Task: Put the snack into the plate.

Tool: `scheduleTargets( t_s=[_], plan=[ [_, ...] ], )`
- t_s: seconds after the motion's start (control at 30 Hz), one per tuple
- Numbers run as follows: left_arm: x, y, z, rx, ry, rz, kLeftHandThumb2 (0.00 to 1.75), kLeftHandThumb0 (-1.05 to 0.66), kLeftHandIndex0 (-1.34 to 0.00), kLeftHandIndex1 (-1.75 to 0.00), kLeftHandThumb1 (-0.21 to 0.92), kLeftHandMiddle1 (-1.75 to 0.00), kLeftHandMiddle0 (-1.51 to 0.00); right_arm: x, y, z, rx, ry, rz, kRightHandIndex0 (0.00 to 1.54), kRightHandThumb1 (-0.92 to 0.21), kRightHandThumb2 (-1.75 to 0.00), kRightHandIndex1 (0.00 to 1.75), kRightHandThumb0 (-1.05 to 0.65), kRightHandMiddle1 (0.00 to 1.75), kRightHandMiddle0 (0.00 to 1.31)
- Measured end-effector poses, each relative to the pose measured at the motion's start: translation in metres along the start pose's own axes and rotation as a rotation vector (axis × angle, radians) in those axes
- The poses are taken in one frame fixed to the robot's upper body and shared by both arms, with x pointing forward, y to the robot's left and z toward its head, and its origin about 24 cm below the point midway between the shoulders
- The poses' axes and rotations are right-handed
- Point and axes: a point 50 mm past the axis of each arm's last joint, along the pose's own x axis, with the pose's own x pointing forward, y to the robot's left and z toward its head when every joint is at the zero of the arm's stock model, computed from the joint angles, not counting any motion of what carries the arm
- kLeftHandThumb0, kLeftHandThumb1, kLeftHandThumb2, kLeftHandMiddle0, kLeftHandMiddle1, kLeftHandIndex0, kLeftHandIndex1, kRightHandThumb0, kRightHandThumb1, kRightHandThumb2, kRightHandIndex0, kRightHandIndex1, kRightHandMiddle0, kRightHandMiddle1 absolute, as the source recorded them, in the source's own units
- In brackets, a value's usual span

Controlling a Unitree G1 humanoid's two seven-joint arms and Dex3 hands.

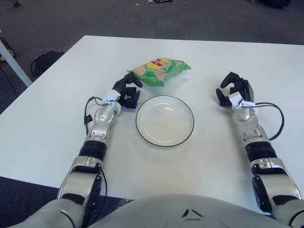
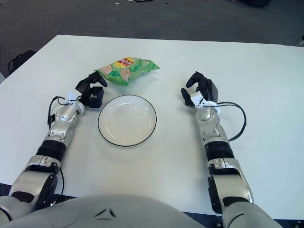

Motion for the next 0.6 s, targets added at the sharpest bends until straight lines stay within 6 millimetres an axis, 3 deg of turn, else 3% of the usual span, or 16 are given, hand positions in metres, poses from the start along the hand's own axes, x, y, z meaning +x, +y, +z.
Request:
scheduleTargets(
  t_s=[0.6],
  plan=[
    [0.019, -0.017, 0.0, 0.024, -0.007, 0.027, 1.23, -0.46, -0.56, -1.75, 0.38, -1.75, -1.22, 0.02, -0.009, -0.012, -0.001, 0.059, -0.067, 1.13, -0.24, -1.4, 1.75, -0.51, 1.75, 0.67]
  ],
)
